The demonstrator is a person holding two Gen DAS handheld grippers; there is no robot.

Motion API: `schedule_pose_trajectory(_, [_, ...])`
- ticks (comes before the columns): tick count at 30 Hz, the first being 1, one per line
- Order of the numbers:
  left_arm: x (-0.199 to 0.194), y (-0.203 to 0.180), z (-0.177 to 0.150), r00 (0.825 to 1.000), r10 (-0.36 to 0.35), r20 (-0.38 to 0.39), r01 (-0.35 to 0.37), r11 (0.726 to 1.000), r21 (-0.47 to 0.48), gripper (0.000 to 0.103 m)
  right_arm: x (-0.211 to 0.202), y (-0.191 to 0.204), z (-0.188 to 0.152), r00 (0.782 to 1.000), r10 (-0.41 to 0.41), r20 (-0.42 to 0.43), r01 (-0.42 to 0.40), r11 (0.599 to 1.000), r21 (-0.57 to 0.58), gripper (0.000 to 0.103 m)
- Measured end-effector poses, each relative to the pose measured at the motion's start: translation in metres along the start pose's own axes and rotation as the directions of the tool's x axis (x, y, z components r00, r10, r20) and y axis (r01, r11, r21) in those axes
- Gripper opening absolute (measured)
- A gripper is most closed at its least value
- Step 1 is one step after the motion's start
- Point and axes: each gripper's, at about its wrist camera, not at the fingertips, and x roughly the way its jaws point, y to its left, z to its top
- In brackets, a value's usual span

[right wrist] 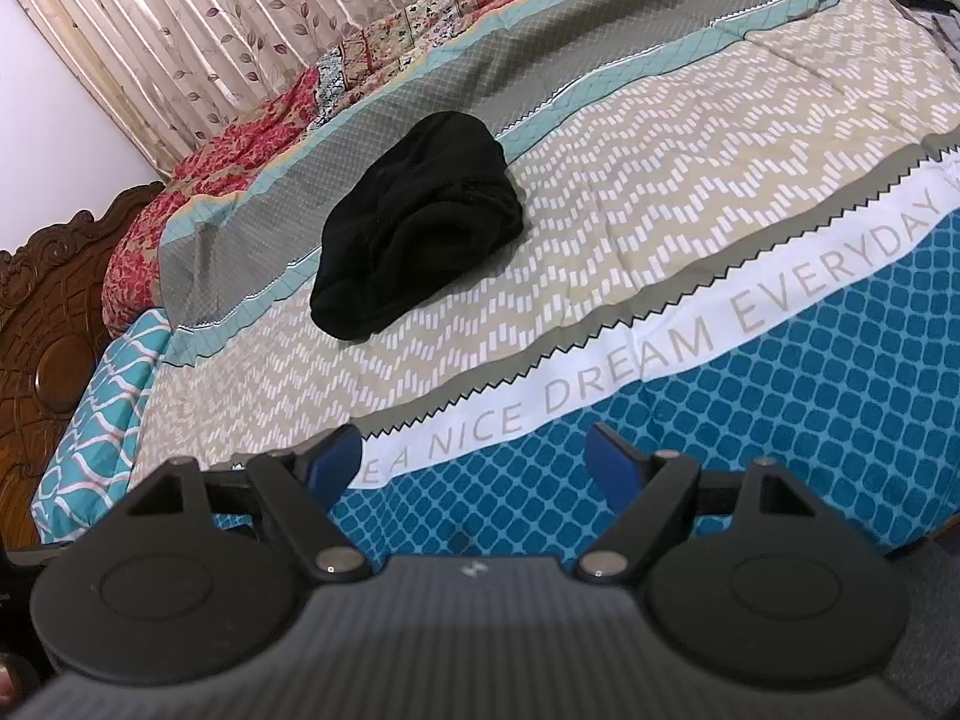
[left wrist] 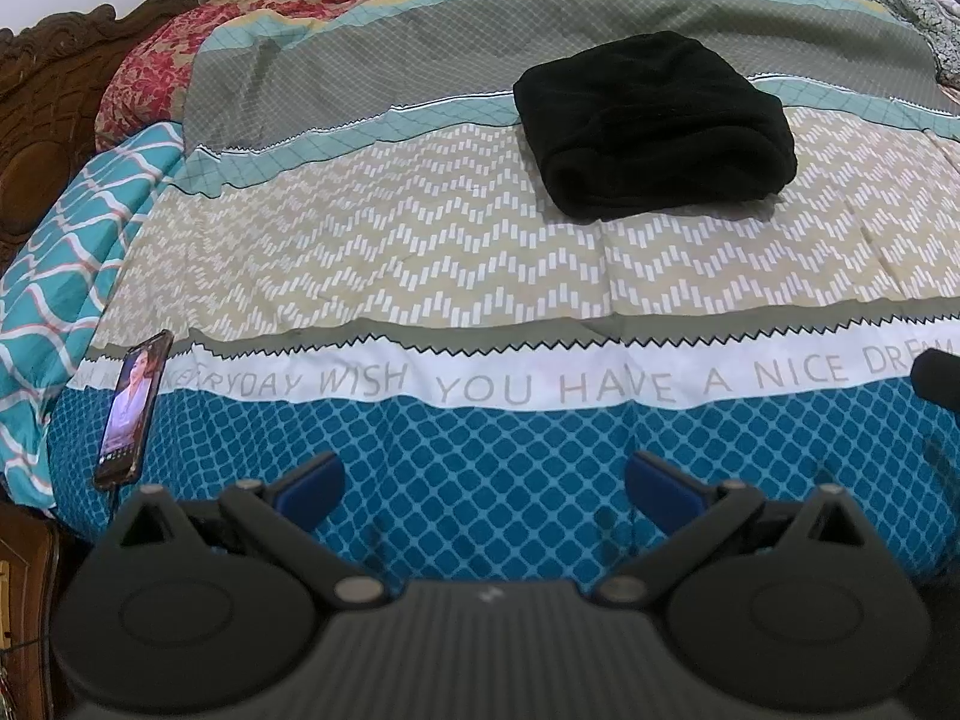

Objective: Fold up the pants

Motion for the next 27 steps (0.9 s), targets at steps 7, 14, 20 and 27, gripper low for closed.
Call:
schedule_pose_trajectory(7, [0.0011, -0.0004, 0.0004, 1.000, -0.003, -0.003, 0.003, 1.000, 0.002, 0.103, -0.0010, 0.0001, 0.0020, 1.000, 0.001, 0.011, -0.001, 1.000, 0.002, 0.083])
schedule_pose_trajectory(14, [0.0035, -0.0001, 0.0009, 1.000, -0.006, -0.009, 0.006, 1.000, 0.006, 0.103, -0.0011, -0.0013, 0.0018, 1.000, 0.001, 0.012, -0.001, 1.000, 0.008, 0.083])
schedule_pose_trajectory(20, [0.0051, 0.0020, 0.0011, 1.000, -0.010, -0.021, 0.010, 1.000, 0.000, 0.103, -0.0015, -0.0016, 0.0015, 1.000, 0.002, 0.014, -0.002, 1.000, 0.010, 0.083])
schedule_pose_trajectory(27, [0.0046, 0.0009, 0.0007, 1.000, -0.015, -0.023, 0.016, 1.000, 0.004, 0.103, -0.0018, -0.0016, 0.0015, 1.000, 0.003, 0.015, -0.004, 1.000, 0.011, 0.083])
